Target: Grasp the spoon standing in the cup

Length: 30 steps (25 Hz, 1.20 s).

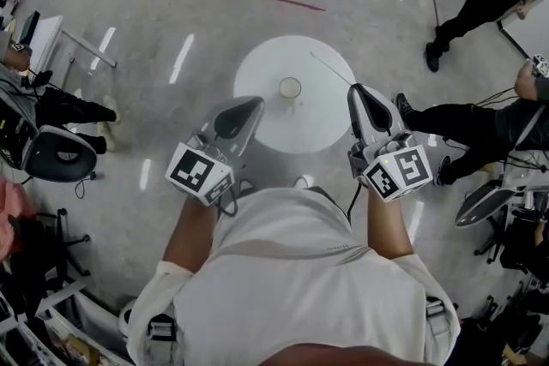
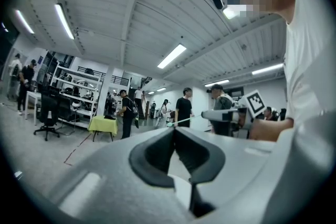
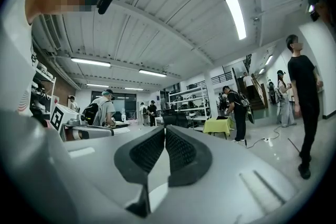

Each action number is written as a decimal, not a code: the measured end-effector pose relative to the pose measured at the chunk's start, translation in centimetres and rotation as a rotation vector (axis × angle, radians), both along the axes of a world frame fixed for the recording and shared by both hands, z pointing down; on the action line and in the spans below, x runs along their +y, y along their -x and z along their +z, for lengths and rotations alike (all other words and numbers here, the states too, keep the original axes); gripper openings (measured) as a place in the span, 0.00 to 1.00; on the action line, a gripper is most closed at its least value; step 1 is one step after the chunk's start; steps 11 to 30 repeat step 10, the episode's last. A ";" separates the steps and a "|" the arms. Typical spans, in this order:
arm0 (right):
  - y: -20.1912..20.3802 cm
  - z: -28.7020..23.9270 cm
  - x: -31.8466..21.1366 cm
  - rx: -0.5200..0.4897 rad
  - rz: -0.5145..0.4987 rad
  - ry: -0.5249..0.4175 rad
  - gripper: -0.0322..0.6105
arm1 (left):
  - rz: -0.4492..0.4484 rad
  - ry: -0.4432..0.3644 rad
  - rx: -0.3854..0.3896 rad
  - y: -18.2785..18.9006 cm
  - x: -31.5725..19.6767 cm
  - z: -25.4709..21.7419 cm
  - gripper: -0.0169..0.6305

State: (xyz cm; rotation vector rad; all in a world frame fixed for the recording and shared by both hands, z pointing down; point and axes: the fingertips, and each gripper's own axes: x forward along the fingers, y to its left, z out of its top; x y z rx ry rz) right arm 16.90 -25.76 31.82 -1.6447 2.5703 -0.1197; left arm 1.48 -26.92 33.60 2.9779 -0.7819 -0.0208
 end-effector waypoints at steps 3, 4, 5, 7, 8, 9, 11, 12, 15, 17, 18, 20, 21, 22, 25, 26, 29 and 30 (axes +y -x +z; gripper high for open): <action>-0.4 0.2 -0.6 0.002 -0.006 0.005 0.07 | -0.006 -0.001 -0.004 -0.4 -0.4 0.0 0.03; -0.5 0.3 -0.7 0.002 -0.009 0.007 0.07 | -0.007 0.000 -0.005 -0.6 -0.5 0.0 0.03; -0.6 0.3 -0.9 0.004 -0.012 0.008 0.07 | -0.008 0.000 -0.006 -0.8 -0.6 0.0 0.03; -0.7 0.1 -1.3 0.006 -0.018 0.010 0.07 | -0.008 0.001 -0.009 -1.1 -0.8 -0.2 0.03; -0.8 0.0 -1.5 0.007 -0.020 0.011 0.07 | -0.008 0.001 -0.009 -1.2 -0.9 -0.4 0.03; -0.8 -0.2 -1.6 0.009 -0.022 0.012 0.07 | -0.009 0.002 -0.009 -1.2 -1.0 -0.6 0.03; -0.7 -0.4 -1.8 0.010 -0.025 0.013 0.07 | -0.010 0.003 -0.009 -1.2 -1.1 -0.8 0.03; -0.7 -0.4 -1.8 0.010 -0.025 0.013 0.07 | -0.010 0.003 -0.009 -1.2 -1.1 -0.8 0.03; -0.7 -0.4 -1.8 0.010 -0.025 0.013 0.07 | -0.010 0.003 -0.009 -1.2 -1.1 -0.8 0.03; -0.7 -0.4 -1.8 0.010 -0.025 0.013 0.07 | -0.010 0.003 -0.009 -1.2 -1.1 -0.8 0.03; -0.7 -0.4 -1.8 0.010 -0.025 0.013 0.07 | -0.010 0.003 -0.009 -1.2 -1.1 -0.8 0.03; -0.7 -0.4 -1.8 0.010 -0.025 0.013 0.07 | -0.010 0.003 -0.009 -1.2 -1.1 -0.8 0.03; -0.7 -0.4 -1.8 0.010 -0.025 0.013 0.07 | -0.010 0.003 -0.009 -1.2 -1.1 -0.8 0.03; -0.7 -0.4 -1.8 0.010 -0.025 0.013 0.07 | -0.010 0.003 -0.009 -1.2 -1.1 -0.8 0.03; -0.7 -0.4 -1.8 0.010 -0.025 0.013 0.07 | -0.010 0.003 -0.009 -1.2 -1.1 -0.8 0.03; -0.7 -0.4 -1.8 0.010 -0.025 0.013 0.07 | -0.010 0.003 -0.009 -1.2 -1.1 -0.8 0.03; -0.7 -0.4 -1.8 0.010 -0.025 0.013 0.07 | -0.010 0.003 -0.009 -1.2 -1.1 -0.8 0.03; -0.7 -0.4 -1.8 0.010 -0.025 0.013 0.07 | -0.010 0.003 -0.009 -1.2 -1.1 -0.8 0.03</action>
